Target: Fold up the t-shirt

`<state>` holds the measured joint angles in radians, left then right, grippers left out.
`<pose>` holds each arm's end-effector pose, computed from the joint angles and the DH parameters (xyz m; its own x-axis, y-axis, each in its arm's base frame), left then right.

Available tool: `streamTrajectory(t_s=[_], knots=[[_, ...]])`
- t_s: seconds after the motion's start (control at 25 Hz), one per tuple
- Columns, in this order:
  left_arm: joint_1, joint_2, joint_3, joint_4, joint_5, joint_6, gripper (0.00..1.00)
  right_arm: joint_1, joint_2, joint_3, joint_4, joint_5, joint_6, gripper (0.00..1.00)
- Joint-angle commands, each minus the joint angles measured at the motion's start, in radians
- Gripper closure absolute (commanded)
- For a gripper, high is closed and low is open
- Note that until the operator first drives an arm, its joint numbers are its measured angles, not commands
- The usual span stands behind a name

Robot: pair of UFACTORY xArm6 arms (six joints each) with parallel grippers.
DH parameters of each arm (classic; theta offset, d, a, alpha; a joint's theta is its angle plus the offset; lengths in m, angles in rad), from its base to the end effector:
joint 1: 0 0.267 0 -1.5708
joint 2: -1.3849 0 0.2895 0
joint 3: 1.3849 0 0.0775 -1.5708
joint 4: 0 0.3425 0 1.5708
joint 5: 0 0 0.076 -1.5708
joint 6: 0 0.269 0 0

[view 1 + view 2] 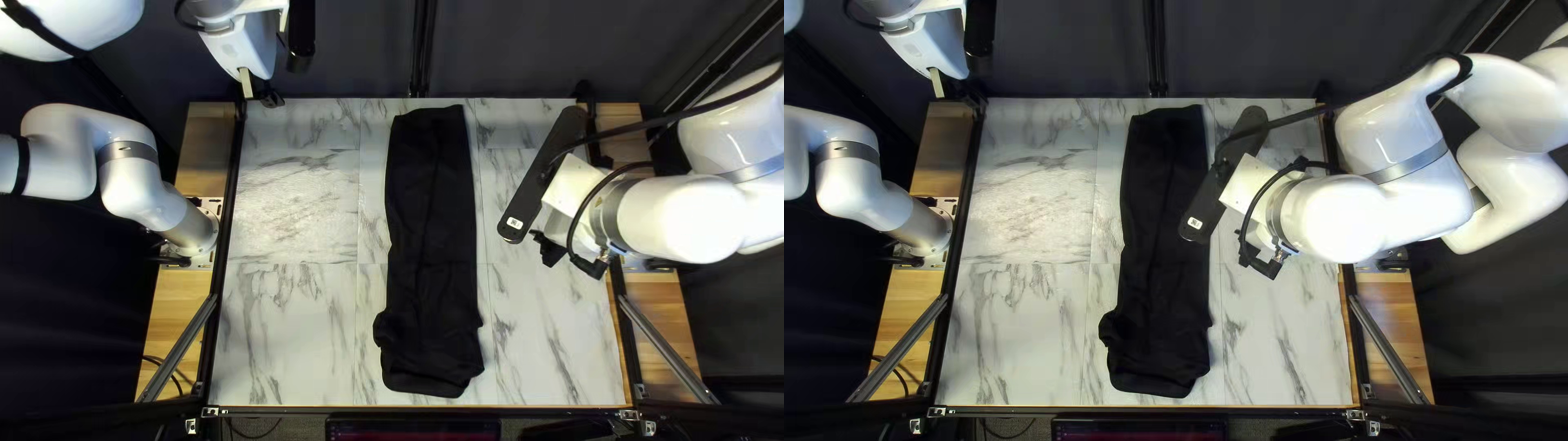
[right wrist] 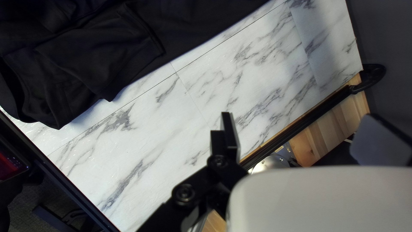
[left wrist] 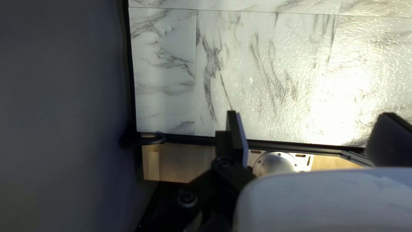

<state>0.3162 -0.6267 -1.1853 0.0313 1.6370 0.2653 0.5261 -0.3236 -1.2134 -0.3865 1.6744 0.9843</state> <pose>0.2941 0.1052 0.4344 0.9859 0.0489 0.1601 0.0616 -0.9953 -0.0750 0.3499 0.0831 0.3631 0.8816 -0.4051 0.2422 -0.4664 -0.8261 0.3162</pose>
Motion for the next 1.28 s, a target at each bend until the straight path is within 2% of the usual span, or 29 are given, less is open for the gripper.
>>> streamTrajectory(t_s=[0.04, 0.2, 0.4, 0.68, 0.84, 0.96, 1.28], knots=[[0.000, 0.000, 0.000, 0.000, 0.000, 0.000, 0.00, 0.000, 0.000, 0.000, 0.000, 0.000, 0.000, 0.00], [0.000, 0.000, 0.000, 0.000, 0.000, 0.000, 0.00, 0.000, 0.000, 0.000, 0.000, 0.000, 0.000, 0.00], [0.000, 0.000, 0.000, 0.000, 0.000, 0.000, 0.00, 0.023, -0.170, 0.043, -0.058, 0.068, -0.075, 0.00], [0.000, 0.000, 0.000, 0.000, 0.000, 0.000, 0.00, -0.010, -0.374, 0.136, -0.082, 0.083, -0.291, 0.00], [0.000, 0.000, 0.000, 0.000, 0.000, 0.000, 0.00, -0.077, -0.490, 0.178, -0.058, 0.066, -0.505, 0.00], [0.000, 0.000, 0.000, 0.000, 0.000, 0.000, 0.00, -0.138, -0.520, 0.194, -0.044, 0.047, -0.558, 0.00], [0.000, 0.000, 0.000, 0.000, 0.000, 0.000, 0.00, -0.138, -0.520, 0.194, -0.044, 0.047, -0.558, 0.00]])
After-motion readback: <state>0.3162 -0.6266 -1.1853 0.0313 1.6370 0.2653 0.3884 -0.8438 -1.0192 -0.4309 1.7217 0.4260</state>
